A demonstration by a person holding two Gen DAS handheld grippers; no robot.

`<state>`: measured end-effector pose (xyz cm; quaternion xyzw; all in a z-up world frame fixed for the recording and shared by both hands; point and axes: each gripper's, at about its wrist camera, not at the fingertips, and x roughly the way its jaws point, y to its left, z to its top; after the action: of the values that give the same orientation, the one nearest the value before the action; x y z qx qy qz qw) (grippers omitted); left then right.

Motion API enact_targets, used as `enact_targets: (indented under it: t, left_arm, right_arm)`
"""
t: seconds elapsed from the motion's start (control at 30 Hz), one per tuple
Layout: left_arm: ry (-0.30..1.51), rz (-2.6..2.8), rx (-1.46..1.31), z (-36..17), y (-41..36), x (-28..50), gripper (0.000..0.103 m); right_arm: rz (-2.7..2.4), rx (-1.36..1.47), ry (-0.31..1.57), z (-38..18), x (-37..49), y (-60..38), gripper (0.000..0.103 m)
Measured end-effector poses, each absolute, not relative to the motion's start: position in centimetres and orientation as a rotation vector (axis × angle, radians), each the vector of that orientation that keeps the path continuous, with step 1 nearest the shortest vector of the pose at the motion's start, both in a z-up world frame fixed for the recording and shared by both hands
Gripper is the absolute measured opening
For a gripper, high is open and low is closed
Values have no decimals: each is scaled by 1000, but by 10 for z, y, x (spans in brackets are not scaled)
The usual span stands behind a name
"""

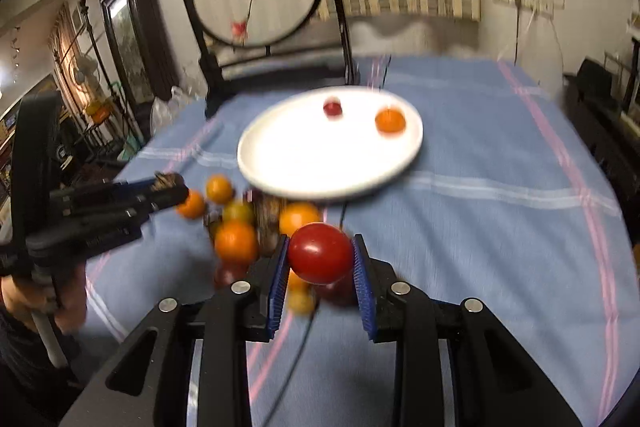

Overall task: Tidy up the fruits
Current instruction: 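Release the mangosteen from the left tool while the right tool releases the tomato onto the plate, then grasp a dark red plum with the left tool while the right tool reaches a brown mangosteen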

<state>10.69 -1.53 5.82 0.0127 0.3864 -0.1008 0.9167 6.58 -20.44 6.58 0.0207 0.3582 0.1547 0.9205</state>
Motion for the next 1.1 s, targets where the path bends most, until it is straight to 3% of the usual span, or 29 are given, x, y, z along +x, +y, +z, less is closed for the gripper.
enact_targets:
  t: [0.17, 0.6, 0.67, 0.7, 1.1]
  left_arm:
    - [805, -187, -32, 60, -30, 154, 34]
    - [922, -164, -58, 7, -41, 217, 34]
    - [922, -138, -65, 4, -37, 218, 56]
    - [915, -118, -67, 6, -33, 216, 60]
    - [842, -117, -92, 27, -17, 177, 74]
  right_arm:
    - [277, 86, 749, 69, 117, -195, 31]
    - [264, 105, 886, 11, 185, -179, 35]
    - [259, 114, 888, 10, 185, -180, 48]
    - [263, 114, 885, 11, 184, -180, 50]
    - [280, 105, 851, 23, 150, -188, 55]
